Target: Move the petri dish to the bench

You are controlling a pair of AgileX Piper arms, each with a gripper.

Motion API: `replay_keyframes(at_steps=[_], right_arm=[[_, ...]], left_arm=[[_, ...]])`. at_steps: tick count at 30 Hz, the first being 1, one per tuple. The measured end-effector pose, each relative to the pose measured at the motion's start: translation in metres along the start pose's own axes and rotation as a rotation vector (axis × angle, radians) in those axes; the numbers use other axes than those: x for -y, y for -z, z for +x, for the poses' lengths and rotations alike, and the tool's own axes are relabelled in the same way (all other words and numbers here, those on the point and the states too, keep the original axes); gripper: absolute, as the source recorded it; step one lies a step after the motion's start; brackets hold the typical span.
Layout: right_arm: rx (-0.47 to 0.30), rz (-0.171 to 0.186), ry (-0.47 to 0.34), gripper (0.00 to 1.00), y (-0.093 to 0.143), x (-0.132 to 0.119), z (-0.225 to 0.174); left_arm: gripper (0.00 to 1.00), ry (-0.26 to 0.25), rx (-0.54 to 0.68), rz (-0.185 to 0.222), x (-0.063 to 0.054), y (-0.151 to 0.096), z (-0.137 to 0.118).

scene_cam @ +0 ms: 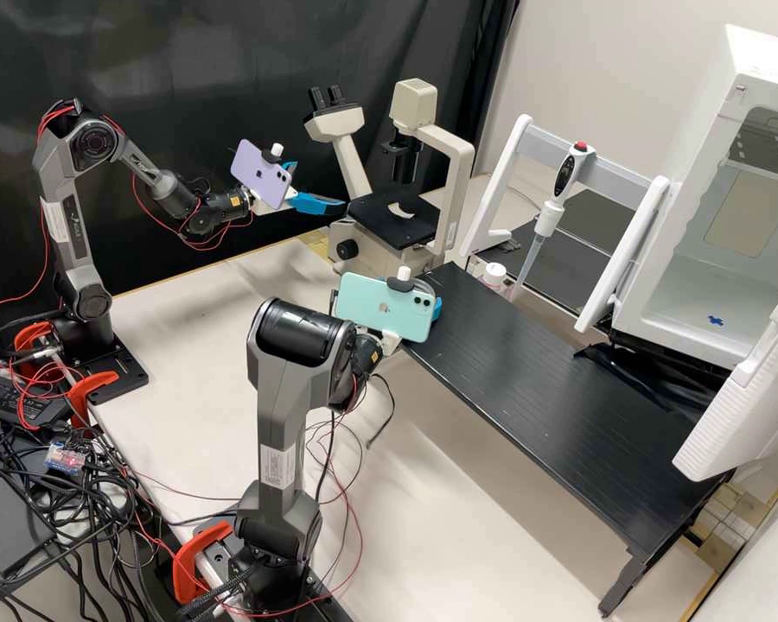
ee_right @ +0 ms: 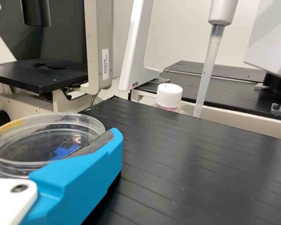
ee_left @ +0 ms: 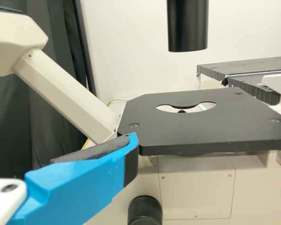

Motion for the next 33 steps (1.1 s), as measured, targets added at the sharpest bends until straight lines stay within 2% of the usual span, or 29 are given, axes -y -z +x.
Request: replay_keyframes(at_steps=[2,3,16,22,25,28,32,33], right_arm=[[-0.002,-0.001,-0.004,0.0,-0.001,0.001,0.0],[-0.005,-0.001,-0.008,1.0,-0.001,0.001,0.0],[-0.014,-0.015,-0.026,1.0,-0.006,0.005,-0.011],[-0.081,-0.036,-0.046,1.0,0.002,-0.007,-0.032],[-0.153,-0.057,-0.093,1.0,0.012,-0.021,-0.045],[-0.198,-0.062,-0.155,1.0,0.016,-0.036,-0.058],[-0.229,-0.03,-0.268,1.0,0.017,-0.06,-0.078],[-0.23,-0.005,-0.321,1.0,0.017,-0.067,-0.085]], left_arm=[[1.0,0.0,0.0,0.0,0.0,0.0,0.0],[1.0,0.0,0.0,0.0,0.0,0.0,0.0],[1.0,0.0,0.0,0.0,0.0,0.0,0.0],[1.0,0.0,0.0,0.0,0.0,0.0,0.0],[1.0,0.0,0.0,0.0,0.0,0.0,0.0],[1.0,0.0,0.0,0.0,0.0,0.0,0.0],[1.0,0.0,0.0,0.0,0.0,0.0,0.0],[1.0,0.0,0.0,0.0,0.0,0.0,0.0]])
